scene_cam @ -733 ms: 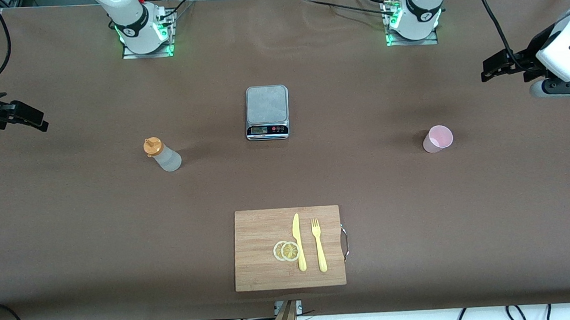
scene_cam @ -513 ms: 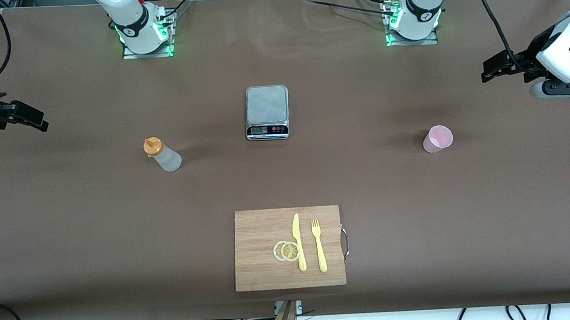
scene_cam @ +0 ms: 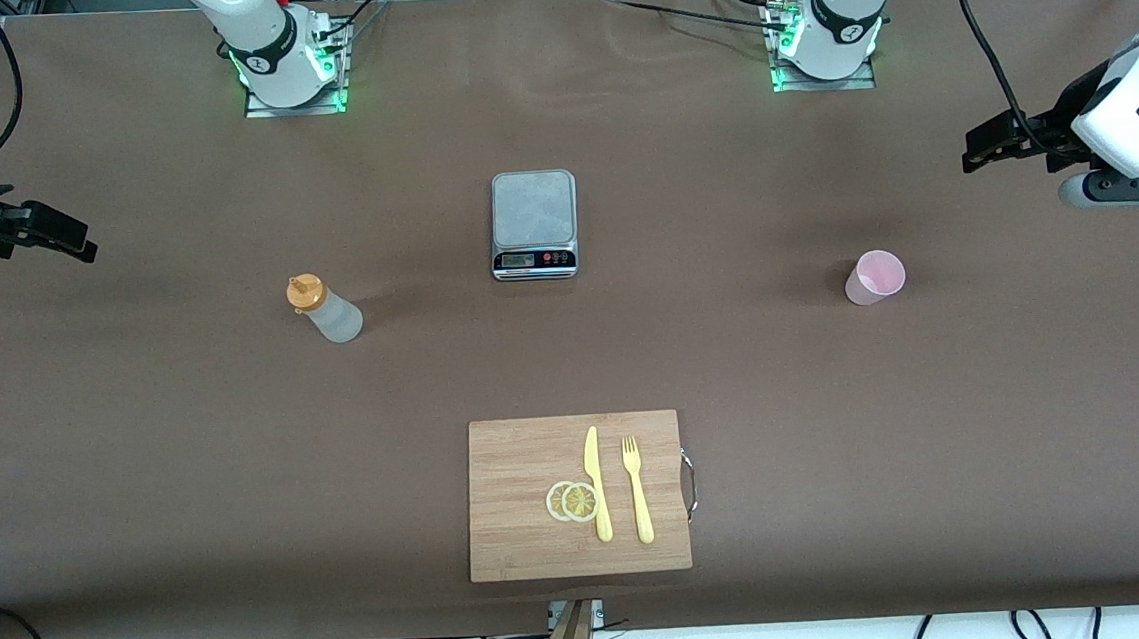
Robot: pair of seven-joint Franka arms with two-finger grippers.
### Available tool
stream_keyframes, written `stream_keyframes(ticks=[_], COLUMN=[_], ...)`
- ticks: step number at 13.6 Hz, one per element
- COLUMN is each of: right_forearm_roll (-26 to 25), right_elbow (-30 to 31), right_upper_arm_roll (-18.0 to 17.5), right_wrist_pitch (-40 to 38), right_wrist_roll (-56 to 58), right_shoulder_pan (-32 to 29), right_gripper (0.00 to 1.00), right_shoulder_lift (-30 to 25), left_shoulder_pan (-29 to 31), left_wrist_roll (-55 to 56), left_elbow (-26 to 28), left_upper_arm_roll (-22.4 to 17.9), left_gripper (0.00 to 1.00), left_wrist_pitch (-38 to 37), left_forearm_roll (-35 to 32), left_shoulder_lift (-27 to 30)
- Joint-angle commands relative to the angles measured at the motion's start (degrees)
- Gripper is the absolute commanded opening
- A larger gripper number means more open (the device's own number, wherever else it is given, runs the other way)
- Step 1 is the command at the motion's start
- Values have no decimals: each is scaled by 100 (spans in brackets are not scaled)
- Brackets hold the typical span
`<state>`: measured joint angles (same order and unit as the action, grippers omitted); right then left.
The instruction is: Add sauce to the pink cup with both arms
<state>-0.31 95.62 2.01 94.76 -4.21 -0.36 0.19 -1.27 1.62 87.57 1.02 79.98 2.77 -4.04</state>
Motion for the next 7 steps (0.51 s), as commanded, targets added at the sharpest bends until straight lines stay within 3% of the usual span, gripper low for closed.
stream_keyframes(ticks=[1, 7], right_forearm_roll=[67, 75], right_elbow=[36, 36], right_upper_arm_roll=[-7, -7], right_wrist_pitch=[-54, -54], right_wrist_roll=[-45, -45], right_shoulder_pan=[9, 9], right_gripper=[100, 100], right_shoulder_lift=[-72, -72], left_shoulder_pan=[65, 56], left_wrist_roll=[14, 40], left_elbow=[-179, -188], left_upper_arm_roll=[56, 47], left_gripper=[100, 100], left_wrist_pitch=[-52, -52], left_forearm_roll=[-118, -118], left_shoulder_lift=[-89, -97])
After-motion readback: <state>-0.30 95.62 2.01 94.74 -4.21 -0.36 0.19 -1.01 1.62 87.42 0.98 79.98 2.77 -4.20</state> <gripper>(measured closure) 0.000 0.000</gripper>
